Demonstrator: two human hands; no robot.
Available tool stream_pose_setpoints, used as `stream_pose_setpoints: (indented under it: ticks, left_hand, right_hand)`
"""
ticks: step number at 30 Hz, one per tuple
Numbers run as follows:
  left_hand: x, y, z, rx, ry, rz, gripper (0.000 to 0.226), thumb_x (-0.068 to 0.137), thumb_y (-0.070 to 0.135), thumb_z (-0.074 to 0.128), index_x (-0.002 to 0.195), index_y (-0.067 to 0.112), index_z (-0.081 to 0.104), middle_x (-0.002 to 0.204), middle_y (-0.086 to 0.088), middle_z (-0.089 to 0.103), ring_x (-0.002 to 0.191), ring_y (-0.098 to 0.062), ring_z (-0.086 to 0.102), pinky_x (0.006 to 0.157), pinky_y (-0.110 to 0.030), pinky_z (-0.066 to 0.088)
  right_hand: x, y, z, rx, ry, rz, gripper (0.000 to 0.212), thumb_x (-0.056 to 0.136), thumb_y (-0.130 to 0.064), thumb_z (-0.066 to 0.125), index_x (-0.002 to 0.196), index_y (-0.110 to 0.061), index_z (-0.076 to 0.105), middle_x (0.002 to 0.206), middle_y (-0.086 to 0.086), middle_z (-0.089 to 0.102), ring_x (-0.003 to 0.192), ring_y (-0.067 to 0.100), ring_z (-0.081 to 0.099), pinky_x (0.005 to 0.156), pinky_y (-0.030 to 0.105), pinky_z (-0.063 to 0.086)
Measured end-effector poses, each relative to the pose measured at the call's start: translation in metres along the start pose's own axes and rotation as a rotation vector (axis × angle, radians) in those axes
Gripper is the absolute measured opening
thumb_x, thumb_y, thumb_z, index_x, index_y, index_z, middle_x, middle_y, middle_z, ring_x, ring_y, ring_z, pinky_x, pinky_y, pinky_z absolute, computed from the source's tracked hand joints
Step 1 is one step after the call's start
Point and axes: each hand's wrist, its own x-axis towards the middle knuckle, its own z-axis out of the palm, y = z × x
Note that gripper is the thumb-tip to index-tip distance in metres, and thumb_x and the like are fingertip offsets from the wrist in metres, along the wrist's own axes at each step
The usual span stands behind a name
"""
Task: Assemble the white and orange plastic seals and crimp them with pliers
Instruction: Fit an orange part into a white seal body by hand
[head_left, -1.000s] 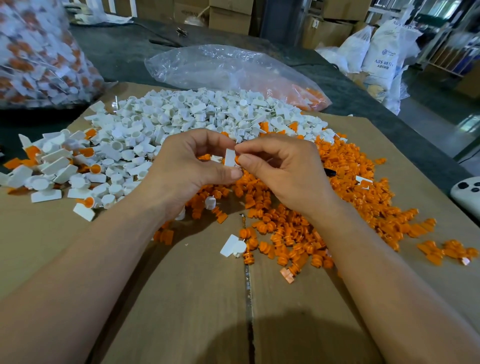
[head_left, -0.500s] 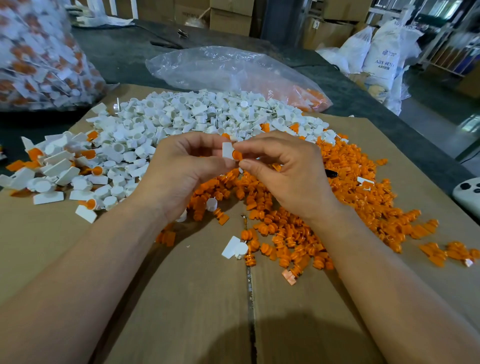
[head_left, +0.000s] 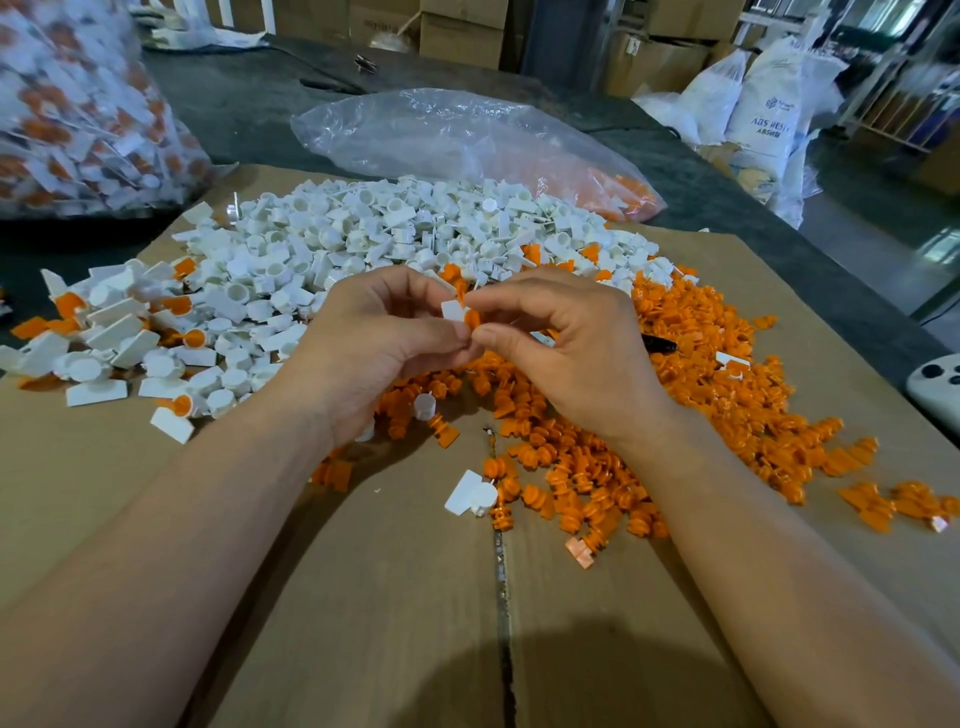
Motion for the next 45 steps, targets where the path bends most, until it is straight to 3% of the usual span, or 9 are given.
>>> stream_pose_setpoints:
  ticks: [3, 6, 14, 19, 23, 27, 32, 34, 45]
  left_hand:
    - [0.0006, -0.0008, 0.0002, 0.034, 0.019, 0.005, 0.025, 0.074, -0.014, 0.06, 0.087, 0.007, 0.065, 0.052, 0.002, 0.059, 0.053, -0.014, 0.065, 0.056, -0.017, 0.053]
    - [0.0003, 0.0002, 0.0006, 0.023, 0.031, 0.009, 0.023, 0.075, -0.012, 0.061, 0.083, 0.008, 0.068, 0.058, -0.004, 0.064, 0.055, -0.015, 0.066, 0.056, -0.017, 0.053]
    - [-0.0004, 0.0017, 0.0015, -0.045, 0.073, 0.013, 0.016, 0.064, -0.007, 0.066, 0.078, 0.002, 0.063, 0.063, -0.009, 0.064, 0.054, -0.016, 0.066, 0.052, -0.017, 0.053]
    - [0.0002, 0.0009, 0.0012, -0.019, 0.035, 0.002, 0.015, 0.064, -0.007, 0.066, 0.074, 0.002, 0.062, 0.059, -0.006, 0.066, 0.055, -0.016, 0.067, 0.053, -0.017, 0.053]
    - [0.0001, 0.0005, 0.0018, -0.023, 0.049, -0.013, 0.018, 0.058, -0.002, 0.069, 0.074, 0.001, 0.061, 0.06, -0.006, 0.066, 0.054, -0.016, 0.066, 0.052, -0.017, 0.053]
    - [0.0004, 0.0014, 0.0015, 0.022, 0.077, -0.017, 0.014, 0.071, -0.012, 0.065, 0.07, 0.002, 0.061, 0.057, -0.006, 0.063, 0.05, -0.014, 0.064, 0.05, -0.016, 0.052]
    - [-0.0004, 0.0021, 0.001, 0.052, 0.09, -0.013, 0.017, 0.072, -0.012, 0.066, 0.066, 0.004, 0.062, 0.058, -0.006, 0.065, 0.053, -0.016, 0.066, 0.05, -0.017, 0.052]
    - [-0.0005, 0.0023, 0.0008, 0.044, 0.091, -0.013, 0.017, 0.072, -0.011, 0.066, 0.065, 0.004, 0.062, 0.059, -0.008, 0.066, 0.053, -0.016, 0.066, 0.049, -0.017, 0.051]
    - [-0.0012, 0.0018, 0.0019, 0.07, 0.109, -0.018, 0.016, 0.073, -0.01, 0.066, 0.065, 0.004, 0.062, 0.057, -0.007, 0.066, 0.05, -0.015, 0.064, 0.049, -0.016, 0.051]
  right_hand:
    - [0.0003, -0.0002, -0.0004, 0.007, -0.014, 0.005, 0.026, 0.077, -0.008, 0.069, 0.103, -0.006, 0.069, 0.089, 0.001, 0.064, 0.081, 0.014, 0.064, 0.076, 0.032, 0.054]
    - [0.0004, -0.0005, -0.0013, 0.027, -0.017, 0.012, 0.027, 0.076, -0.007, 0.07, 0.103, -0.005, 0.069, 0.09, 0.005, 0.066, 0.081, 0.014, 0.064, 0.075, 0.031, 0.054]
    - [-0.0002, -0.0003, -0.0018, 0.052, -0.005, 0.037, 0.027, 0.076, -0.007, 0.07, 0.103, -0.007, 0.069, 0.092, 0.006, 0.069, 0.083, 0.015, 0.066, 0.077, 0.035, 0.055]
    - [-0.0003, -0.0027, -0.0015, 0.133, 0.0, 0.069, 0.032, 0.076, -0.006, 0.07, 0.104, -0.02, 0.062, 0.086, -0.009, 0.066, 0.08, 0.002, 0.066, 0.076, 0.019, 0.053]
    - [-0.0008, -0.0021, -0.0006, 0.168, -0.005, 0.122, 0.029, 0.075, -0.005, 0.072, 0.101, -0.015, 0.066, 0.082, -0.015, 0.063, 0.078, -0.002, 0.064, 0.075, 0.014, 0.051]
    - [-0.0013, -0.0028, 0.001, 0.16, -0.009, 0.151, 0.026, 0.073, -0.007, 0.074, 0.098, -0.011, 0.068, 0.081, -0.011, 0.065, 0.078, 0.001, 0.065, 0.076, 0.019, 0.053]
    - [-0.0006, -0.0041, -0.0005, 0.115, -0.016, 0.083, 0.03, 0.074, -0.008, 0.073, 0.101, -0.02, 0.065, 0.087, 0.003, 0.068, 0.081, 0.012, 0.066, 0.076, 0.033, 0.055]
    - [-0.0004, -0.0037, -0.0013, 0.11, -0.019, 0.071, 0.029, 0.074, -0.008, 0.072, 0.102, -0.015, 0.067, 0.088, 0.007, 0.069, 0.083, 0.017, 0.067, 0.076, 0.037, 0.055]
    - [-0.0008, -0.0031, -0.0031, 0.051, -0.041, 0.051, 0.027, 0.075, -0.01, 0.072, 0.102, -0.007, 0.069, 0.089, 0.005, 0.069, 0.083, 0.017, 0.066, 0.075, 0.039, 0.054]
